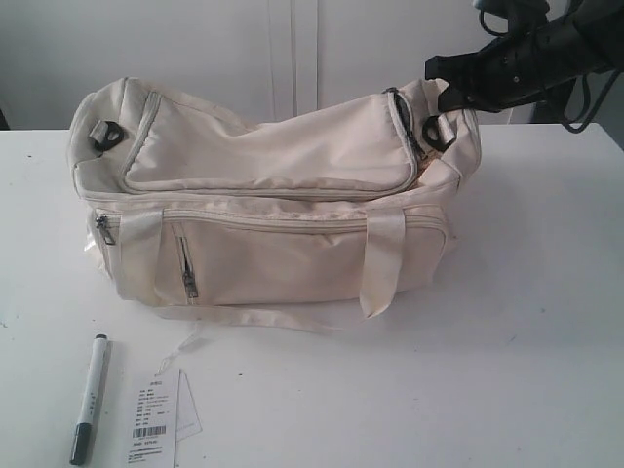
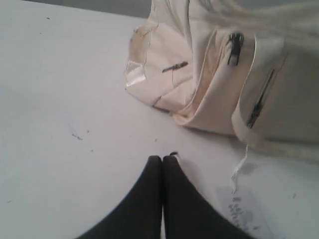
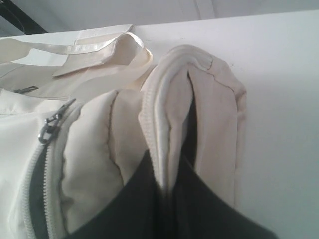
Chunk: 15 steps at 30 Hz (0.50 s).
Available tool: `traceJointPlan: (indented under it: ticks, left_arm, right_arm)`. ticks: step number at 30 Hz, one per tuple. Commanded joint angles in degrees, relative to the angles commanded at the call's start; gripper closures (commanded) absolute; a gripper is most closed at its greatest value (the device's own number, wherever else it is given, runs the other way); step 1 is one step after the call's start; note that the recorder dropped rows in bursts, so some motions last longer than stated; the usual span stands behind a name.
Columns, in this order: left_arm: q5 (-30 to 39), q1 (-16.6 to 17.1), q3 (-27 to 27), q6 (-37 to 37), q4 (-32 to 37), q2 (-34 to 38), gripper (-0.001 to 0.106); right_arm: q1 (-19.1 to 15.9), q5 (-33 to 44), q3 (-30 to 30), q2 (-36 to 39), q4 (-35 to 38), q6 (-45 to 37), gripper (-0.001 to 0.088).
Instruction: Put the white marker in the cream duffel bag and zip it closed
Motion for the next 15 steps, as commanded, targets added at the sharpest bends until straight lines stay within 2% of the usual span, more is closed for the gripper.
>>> traceJointPlan:
  ticks: [2,6,9,12,15]
  left_arm:
    - [-4.0,0.0,0.0,0.0,0.0,0.0,0.105]
    - [-7.2,0.0,0.0,-0.5,0.0,0.0,0.105]
    - [-13.7,0.0,0.0,-9.6,0.5,0.0,0.105]
    - [-11.9,0.0,-4.2,-8.7,3.9,0.4,0.105]
    - [-6.6,0.0,-7.8,-8.7,6.9,4.1,0.105]
  right_arm:
    - [0.0,0.0,0.0,0.0,0.0,0.0,0.0868]
    - [0.0,-0.1,0.0,0.0,0.0,0.0,0.0868]
    - [0.0,-0.2,0.0,0.0,0.0,0.0,0.0868]
    - [0.0,-0.2,0.0,0.0,0.0,0.0,0.0868]
    - [0.0,-0.2,0.0,0.0,0.0,0.0,0.0868]
